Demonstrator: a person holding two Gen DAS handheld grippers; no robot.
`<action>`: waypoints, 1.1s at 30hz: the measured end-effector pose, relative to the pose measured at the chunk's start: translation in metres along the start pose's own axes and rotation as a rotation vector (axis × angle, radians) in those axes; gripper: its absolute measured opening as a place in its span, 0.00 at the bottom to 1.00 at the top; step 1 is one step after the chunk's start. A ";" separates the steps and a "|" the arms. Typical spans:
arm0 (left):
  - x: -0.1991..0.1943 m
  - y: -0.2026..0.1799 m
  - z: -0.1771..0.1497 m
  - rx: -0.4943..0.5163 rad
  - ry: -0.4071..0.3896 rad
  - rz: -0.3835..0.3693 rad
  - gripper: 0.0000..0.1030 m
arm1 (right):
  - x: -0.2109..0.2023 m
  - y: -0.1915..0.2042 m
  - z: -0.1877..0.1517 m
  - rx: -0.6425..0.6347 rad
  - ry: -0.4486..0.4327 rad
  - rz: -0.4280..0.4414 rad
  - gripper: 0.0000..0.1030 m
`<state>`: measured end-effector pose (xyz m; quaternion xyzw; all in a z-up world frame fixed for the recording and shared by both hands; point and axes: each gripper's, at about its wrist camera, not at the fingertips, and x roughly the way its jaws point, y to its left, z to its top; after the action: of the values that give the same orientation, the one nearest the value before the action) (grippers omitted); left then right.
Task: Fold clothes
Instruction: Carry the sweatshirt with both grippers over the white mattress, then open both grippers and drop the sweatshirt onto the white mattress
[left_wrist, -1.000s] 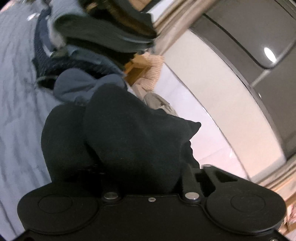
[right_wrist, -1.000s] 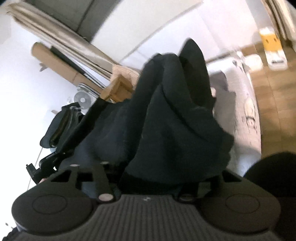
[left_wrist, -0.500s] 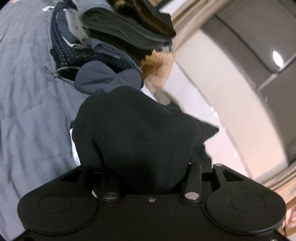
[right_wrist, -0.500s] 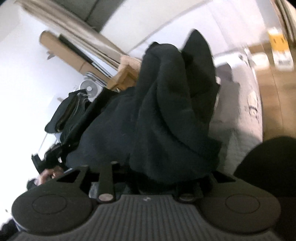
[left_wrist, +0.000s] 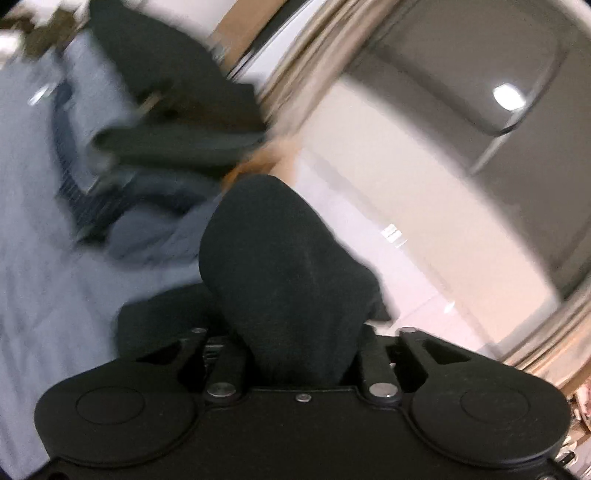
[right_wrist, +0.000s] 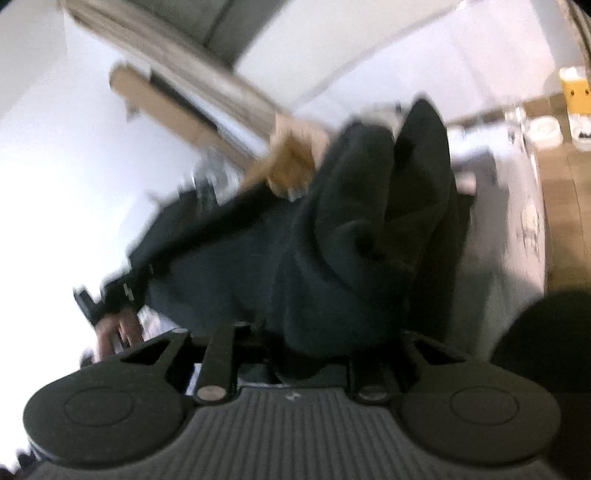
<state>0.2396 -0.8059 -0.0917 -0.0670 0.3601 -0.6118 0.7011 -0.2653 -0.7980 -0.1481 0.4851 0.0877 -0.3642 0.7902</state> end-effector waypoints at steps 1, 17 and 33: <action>-0.004 0.002 -0.003 0.005 0.002 0.016 0.33 | 0.005 -0.002 -0.006 -0.017 0.040 -0.024 0.26; -0.039 -0.037 -0.054 0.181 0.055 0.142 0.53 | -0.081 -0.016 0.035 -0.297 -0.068 -0.228 0.57; -0.014 -0.202 -0.134 0.511 0.121 0.075 0.54 | 0.056 0.012 0.148 -0.466 0.027 -0.249 0.60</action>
<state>-0.0027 -0.7954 -0.0758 0.1623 0.2372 -0.6592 0.6949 -0.2486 -0.9448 -0.0912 0.2804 0.2387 -0.4219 0.8285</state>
